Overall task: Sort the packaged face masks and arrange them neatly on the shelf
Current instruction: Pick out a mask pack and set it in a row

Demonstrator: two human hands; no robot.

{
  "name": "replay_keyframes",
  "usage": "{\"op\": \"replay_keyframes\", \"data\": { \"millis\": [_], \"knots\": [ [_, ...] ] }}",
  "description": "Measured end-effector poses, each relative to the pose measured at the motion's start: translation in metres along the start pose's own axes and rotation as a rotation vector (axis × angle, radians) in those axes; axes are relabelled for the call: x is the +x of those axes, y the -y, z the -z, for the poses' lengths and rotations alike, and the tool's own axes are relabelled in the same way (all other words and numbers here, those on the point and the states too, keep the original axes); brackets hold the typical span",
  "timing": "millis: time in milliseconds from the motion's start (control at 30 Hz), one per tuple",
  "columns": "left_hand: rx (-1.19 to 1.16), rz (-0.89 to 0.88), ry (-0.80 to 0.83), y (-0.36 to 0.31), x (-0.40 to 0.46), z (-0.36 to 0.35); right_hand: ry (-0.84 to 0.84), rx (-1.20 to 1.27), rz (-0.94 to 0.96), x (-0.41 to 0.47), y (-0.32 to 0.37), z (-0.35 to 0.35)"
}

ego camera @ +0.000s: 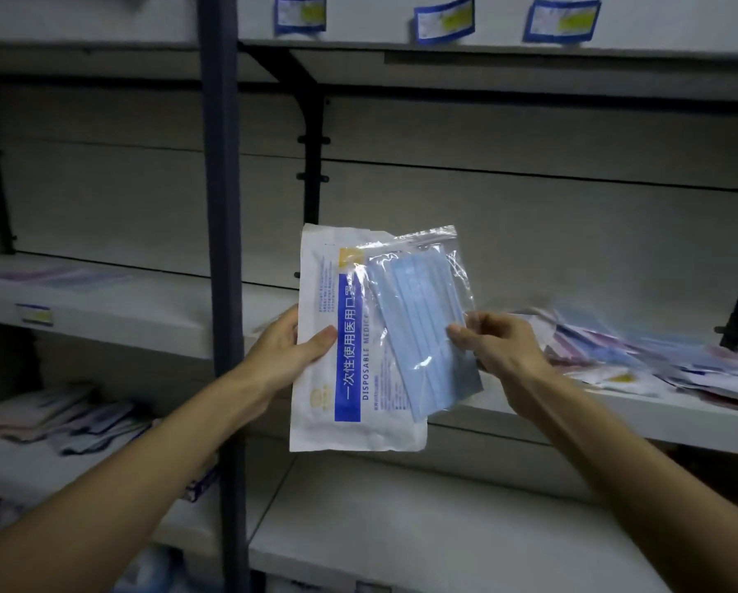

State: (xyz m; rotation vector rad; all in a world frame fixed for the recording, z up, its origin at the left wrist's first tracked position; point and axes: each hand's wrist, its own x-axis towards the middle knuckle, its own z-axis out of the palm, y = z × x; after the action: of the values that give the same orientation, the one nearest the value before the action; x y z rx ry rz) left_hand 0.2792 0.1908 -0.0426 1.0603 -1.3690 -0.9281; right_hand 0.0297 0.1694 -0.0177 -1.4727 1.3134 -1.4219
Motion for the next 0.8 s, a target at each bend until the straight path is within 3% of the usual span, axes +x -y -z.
{"op": "replay_keyframes", "data": {
  "millis": [433,633,800],
  "knots": [
    [0.082,-0.023,-0.167,-0.009,-0.056,0.246,0.166,0.070,0.082,-0.037,0.054,-0.238],
    [0.189,0.009,-0.404,0.003,-0.065,0.360,0.162,0.050,0.136,-0.046,0.072,-0.354],
    [0.194,0.103,-0.496,0.024,-0.051,0.437,0.117,0.075,0.124,-0.029,0.082,-0.425]
  ]
}}
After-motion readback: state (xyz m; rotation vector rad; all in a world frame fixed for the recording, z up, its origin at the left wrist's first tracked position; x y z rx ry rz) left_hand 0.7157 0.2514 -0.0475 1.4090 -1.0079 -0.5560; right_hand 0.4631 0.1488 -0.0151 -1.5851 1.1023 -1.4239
